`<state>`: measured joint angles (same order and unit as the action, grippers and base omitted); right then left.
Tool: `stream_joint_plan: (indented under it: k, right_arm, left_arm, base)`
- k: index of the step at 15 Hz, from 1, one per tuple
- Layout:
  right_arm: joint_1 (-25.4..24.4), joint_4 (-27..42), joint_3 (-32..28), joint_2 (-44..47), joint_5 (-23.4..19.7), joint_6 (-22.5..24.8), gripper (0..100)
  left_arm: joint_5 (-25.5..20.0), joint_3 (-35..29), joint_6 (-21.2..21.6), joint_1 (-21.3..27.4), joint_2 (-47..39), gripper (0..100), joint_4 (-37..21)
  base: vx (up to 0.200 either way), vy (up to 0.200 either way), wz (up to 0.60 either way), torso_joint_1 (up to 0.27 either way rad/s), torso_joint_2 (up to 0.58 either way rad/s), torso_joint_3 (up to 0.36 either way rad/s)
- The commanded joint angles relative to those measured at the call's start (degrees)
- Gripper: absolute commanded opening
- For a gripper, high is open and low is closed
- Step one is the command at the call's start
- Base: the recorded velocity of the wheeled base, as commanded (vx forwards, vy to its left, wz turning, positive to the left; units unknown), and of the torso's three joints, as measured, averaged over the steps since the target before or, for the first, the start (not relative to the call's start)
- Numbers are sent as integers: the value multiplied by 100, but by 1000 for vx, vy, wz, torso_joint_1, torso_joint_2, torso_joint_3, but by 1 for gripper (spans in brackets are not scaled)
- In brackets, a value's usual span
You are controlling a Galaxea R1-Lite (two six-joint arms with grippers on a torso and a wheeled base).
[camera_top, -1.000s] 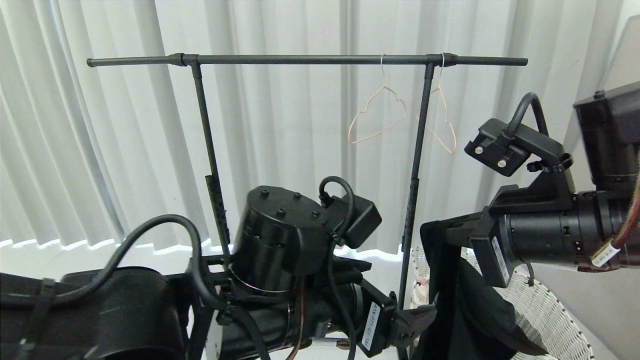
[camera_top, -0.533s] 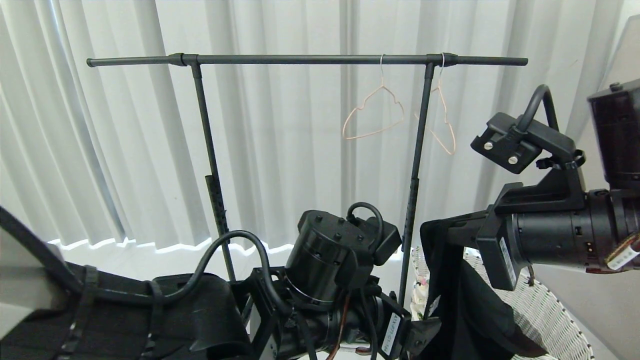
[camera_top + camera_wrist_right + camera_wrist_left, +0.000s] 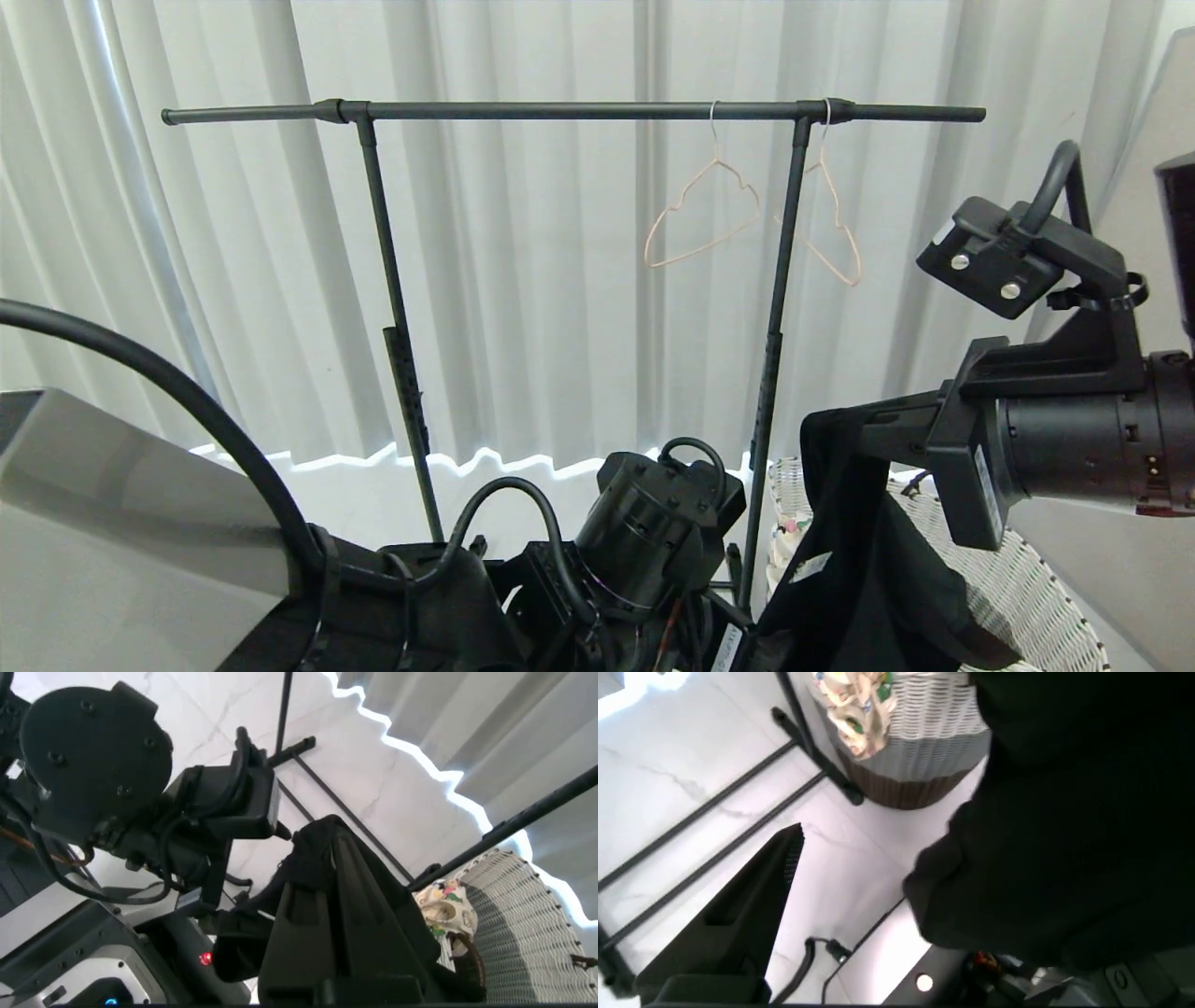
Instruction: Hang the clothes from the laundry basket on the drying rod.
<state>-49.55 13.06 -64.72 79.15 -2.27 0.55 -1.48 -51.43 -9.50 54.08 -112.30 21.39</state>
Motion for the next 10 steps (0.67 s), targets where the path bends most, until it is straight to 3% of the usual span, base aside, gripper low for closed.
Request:
stream_joint_plan:
  k: [1,4,5,7,10]
  right_arm:
    - [7,-5,21,-58,-2,-2,0]
    - [7,-5,47,-58,148,7,0]
    - [7,-5,74,-67,165,-2,0]
    - [16,39,144,-119,253,-2,0]
    - [86,162,364,-295,473,-37,0]
  left_arm:
    - [77,89,-8,15,15,100,93]
    - [165,125,0,15,15,100,348]
    - [174,169,0,15,41,0,348]
    - [473,274,0,77,68,0,357]
    - [1563,423,-8,463,542,0,357]
  base:
    - [0,0,0,0,0,0]
    - [0,0,0,0,0,0]
    - [0,0,0,0,0,0]
    - [0,0,0,0,0,0]
    - [0,0,0,0,0,0]
